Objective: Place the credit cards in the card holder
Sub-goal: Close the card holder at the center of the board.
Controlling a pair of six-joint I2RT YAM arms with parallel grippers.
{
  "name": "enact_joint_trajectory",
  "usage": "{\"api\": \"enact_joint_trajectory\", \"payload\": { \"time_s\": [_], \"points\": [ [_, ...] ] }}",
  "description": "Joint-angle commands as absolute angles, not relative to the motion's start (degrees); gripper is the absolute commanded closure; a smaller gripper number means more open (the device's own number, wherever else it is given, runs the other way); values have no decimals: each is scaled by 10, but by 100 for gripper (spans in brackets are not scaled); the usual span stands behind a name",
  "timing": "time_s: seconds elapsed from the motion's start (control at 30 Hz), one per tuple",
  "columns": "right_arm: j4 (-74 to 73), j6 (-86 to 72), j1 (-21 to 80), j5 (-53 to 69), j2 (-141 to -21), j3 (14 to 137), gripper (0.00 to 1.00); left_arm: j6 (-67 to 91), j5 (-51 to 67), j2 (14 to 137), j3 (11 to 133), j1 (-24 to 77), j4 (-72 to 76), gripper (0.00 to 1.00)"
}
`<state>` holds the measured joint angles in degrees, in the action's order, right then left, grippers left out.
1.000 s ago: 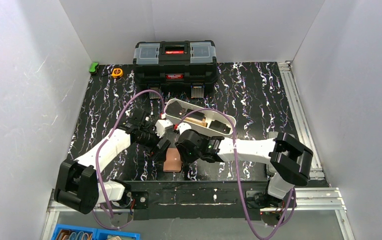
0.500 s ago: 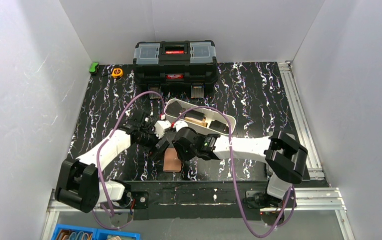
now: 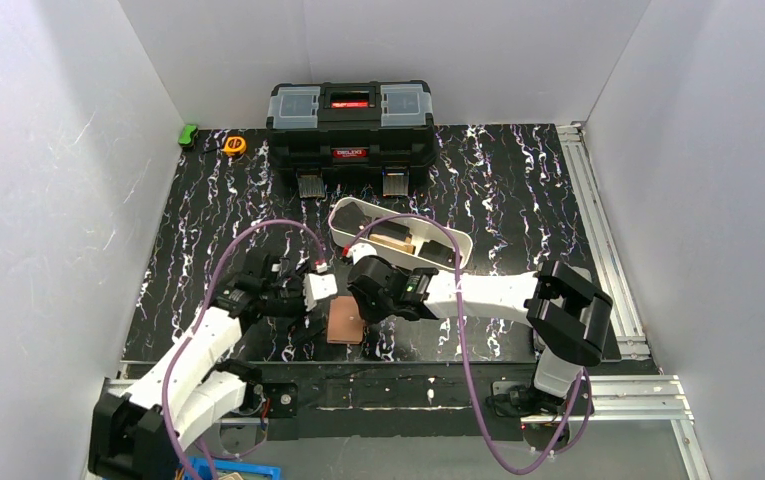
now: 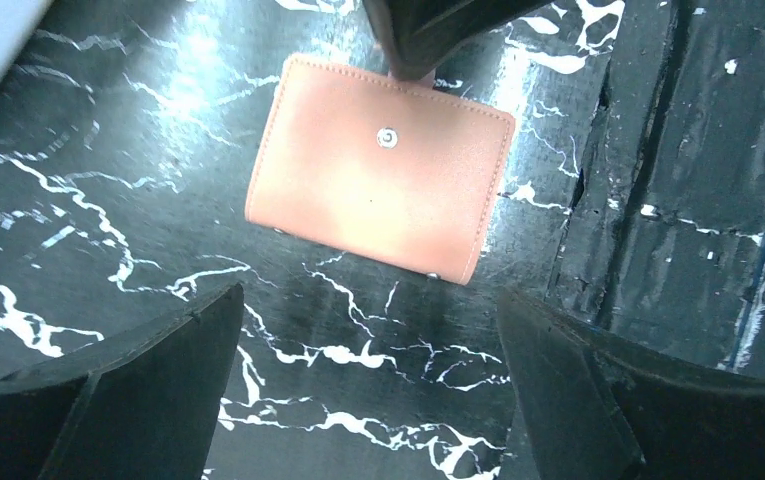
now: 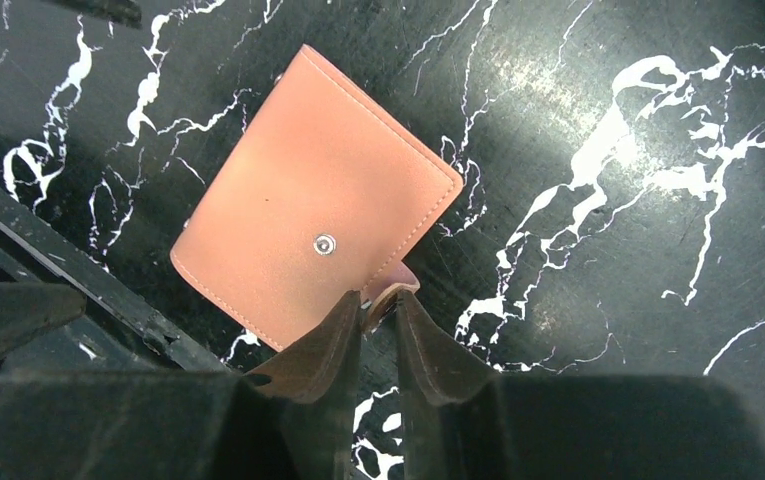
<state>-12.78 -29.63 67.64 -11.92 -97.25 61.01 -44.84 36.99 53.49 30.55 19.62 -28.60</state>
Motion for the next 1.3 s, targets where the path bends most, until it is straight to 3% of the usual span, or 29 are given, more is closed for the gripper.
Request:
{"api": "enact_joint_trajectory", "payload": {
  "time_s": [0.0,0.1,0.23,0.37,0.47,0.67,0.9,1.03,1.27],
  "points": [
    [-83,-304,676,-133,-965,599,75,-517,403,481,292,192,-268,2],
    [-42,-302,671,-123,-953,572,77,-568,375,425,279,190,-280,2],
    [-29,-297,666,-103,-949,561,80,-749,418,373,216,190,-298,2],
    [-14,-300,657,-87,-942,548,82,-826,447,380,150,190,-163,2],
    [-5,-306,648,-68,-939,541,85,-876,443,410,109,190,-76,9],
    [17,-305,646,-55,-941,543,88,-922,475,477,120,191,-69,42],
    [20,-309,642,-58,-929,537,93,-1029,508,534,127,192,-104,72],
    [20,-309,641,-57,-926,530,94,-1053,510,567,137,214,-104,80],
    [22,-304,641,-46,-926,524,97,-1060,480,609,154,239,-91,81]
  ]
}}
